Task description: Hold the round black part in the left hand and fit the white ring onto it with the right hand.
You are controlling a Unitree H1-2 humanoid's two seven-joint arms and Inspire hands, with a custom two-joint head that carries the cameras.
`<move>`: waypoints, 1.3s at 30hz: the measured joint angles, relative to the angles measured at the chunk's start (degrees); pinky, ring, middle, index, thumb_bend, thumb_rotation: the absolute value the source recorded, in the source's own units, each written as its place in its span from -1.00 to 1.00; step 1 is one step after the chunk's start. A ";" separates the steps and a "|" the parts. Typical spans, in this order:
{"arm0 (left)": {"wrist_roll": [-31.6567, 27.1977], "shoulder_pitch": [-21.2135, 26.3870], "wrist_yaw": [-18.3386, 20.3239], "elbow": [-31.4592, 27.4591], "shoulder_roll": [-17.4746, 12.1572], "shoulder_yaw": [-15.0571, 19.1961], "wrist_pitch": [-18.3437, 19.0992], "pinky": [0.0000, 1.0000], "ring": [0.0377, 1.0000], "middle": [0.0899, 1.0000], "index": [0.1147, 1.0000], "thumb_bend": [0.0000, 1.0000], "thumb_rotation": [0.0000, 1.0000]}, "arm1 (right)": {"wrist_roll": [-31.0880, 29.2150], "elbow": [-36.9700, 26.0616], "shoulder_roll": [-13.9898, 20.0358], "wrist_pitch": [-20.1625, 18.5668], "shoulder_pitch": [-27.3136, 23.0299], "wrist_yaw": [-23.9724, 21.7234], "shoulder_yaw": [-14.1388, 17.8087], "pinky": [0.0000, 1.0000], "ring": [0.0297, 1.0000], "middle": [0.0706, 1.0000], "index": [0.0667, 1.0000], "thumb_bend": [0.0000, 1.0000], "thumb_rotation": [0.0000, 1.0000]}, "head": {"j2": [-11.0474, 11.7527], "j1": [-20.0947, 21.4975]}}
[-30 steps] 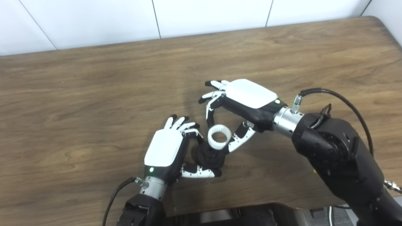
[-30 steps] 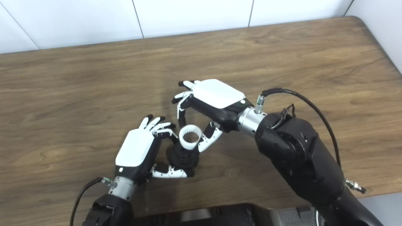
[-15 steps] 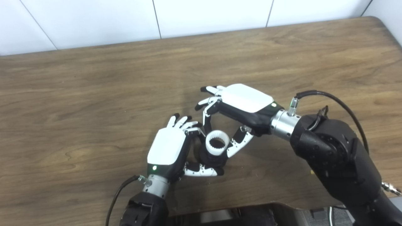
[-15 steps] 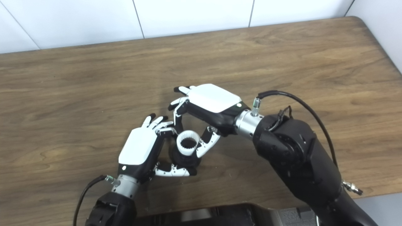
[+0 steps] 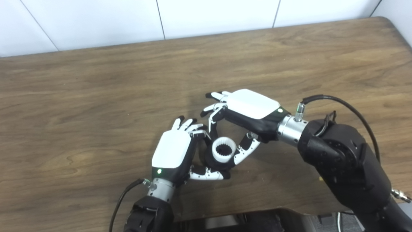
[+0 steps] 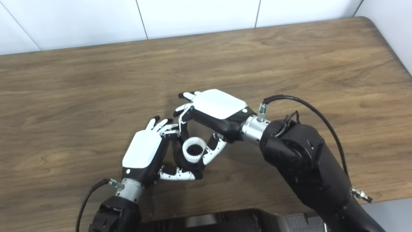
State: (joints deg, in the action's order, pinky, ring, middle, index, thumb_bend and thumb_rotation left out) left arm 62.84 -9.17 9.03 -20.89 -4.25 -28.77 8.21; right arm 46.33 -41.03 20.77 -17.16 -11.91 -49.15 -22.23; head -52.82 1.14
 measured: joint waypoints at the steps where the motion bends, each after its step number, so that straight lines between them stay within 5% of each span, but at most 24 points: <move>1: 0.00 0.00 0.01 0.00 0.01 0.00 0.01 1.00 0.82 0.57 -0.17 0.04 -0.89 | 0.00 0.25 -0.02 0.23 0.05 0.04 0.04 1.00 1.00 0.67 -0.11 0.05 -0.74 | 0.00 0.00; 39: 0.12 0.11 0.11 0.00 0.26 -0.31 0.30 1.00 0.83 0.57 -0.17 0.05 -0.89 | 2.02 2.46 -2.39 4.32 1.47 1.82 0.43 1.00 1.00 0.66 -0.11 0.05 -0.74 | 0.09 -0.53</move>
State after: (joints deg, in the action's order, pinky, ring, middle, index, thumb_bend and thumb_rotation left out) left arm 62.96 -9.06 9.14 -20.89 -3.99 -29.08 8.51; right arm 48.36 -38.57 18.38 -12.85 -10.43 -47.33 -21.80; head -52.73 0.62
